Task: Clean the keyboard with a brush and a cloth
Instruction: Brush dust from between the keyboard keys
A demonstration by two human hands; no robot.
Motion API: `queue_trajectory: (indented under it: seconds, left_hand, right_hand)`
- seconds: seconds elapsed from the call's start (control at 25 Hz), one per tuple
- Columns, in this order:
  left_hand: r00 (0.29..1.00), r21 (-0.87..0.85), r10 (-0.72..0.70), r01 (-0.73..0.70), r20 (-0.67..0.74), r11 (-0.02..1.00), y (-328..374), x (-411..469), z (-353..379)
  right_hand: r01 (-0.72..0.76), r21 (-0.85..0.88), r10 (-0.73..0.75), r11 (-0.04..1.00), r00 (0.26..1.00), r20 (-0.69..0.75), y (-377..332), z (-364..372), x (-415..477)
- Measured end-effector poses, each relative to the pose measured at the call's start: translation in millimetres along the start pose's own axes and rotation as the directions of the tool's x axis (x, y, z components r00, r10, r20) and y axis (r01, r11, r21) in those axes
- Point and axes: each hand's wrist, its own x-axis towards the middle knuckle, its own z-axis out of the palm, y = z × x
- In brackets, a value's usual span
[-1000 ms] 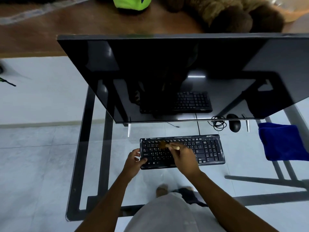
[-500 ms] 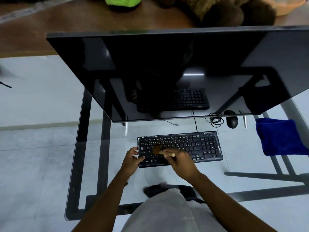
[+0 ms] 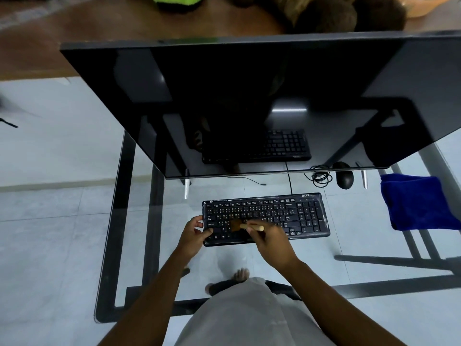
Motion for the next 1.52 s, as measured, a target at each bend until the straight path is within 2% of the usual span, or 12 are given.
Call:
queue_trajectory:
  seconds: [0.32, 0.44, 0.56, 0.68, 0.8, 0.92, 1.04, 1.16, 1.24, 1.36, 1.52]
  left_hand:
    - [1.000, -0.010, -0.025, 0.025, -0.007, 1.000, 2.5, -1.4, 0.9]
    - [0.999, -0.021, -0.032, 0.032, -0.017, 0.999, 3.8, -2.0, 1.9]
    - [0.999, -0.026, -0.035, 0.034, -0.031, 0.999, 4.9, -3.1, 2.5]
    - [0.999, -0.034, -0.028, 0.028, -0.022, 0.999, 6.0, -3.4, 2.5]
    - [0.999, -0.024, -0.030, 0.029, -0.021, 0.999, 4.8, -3.0, 1.4]
    - [0.999, -0.038, -0.028, 0.027, -0.020, 0.999, 4.7, -2.8, 1.3]
    - [1.000, -0.033, -0.028, 0.027, -0.015, 0.999, 4.3, -2.0, 0.7]
    - [1.000, -0.035, -0.029, 0.028, -0.013, 0.999, 4.9, -1.6, 0.4]
    - [0.999, -0.021, -0.029, 0.029, -0.016, 0.999, 5.2, -2.1, 0.5]
    - [0.999, -0.023, -0.034, 0.034, -0.008, 0.999, 5.1, -2.1, 0.4]
    - [0.999, -0.028, -0.043, 0.043, -0.004, 0.999, 5.6, -1.5, -0.3]
  right_hand:
    - [0.004, 0.012, -0.004, 1.000, 1.000, -0.003, 3.4, -4.9, -9.0]
    - [-0.067, 0.062, 0.073, 0.996, 0.991, -0.109, 6.7, -11.0, -6.3]
    - [-0.035, 0.027, 0.036, 0.999, 0.999, -0.029, 7.7, -11.5, -7.2]
    - [-0.081, 0.060, 0.086, 0.995, 0.993, -0.085, 8.4, -13.0, -8.6]
    - [-0.060, 0.030, 0.061, 0.998, 0.998, -0.022, 9.6, -11.7, -11.9]
    - [-0.106, 0.051, 0.111, 0.993, 0.989, -0.094, 12.5, -14.9, -11.6]
    - [-0.049, -0.005, 0.049, 0.999, 0.999, -0.001, 13.2, -14.3, -10.0]
    - [-0.082, 0.025, 0.084, 0.996, 0.993, -0.077, 10.2, -15.7, -4.4]
    - [-0.029, 0.003, 0.029, 1.000, 0.999, -0.028, 6.6, -14.0, -0.1]
    - [-0.053, 0.040, 0.057, 0.998, 0.993, -0.100, 0.6, -14.5, 8.5]
    - [-0.047, 0.055, 0.052, 0.997, 0.995, -0.090, -6.9, -15.2, 18.6]
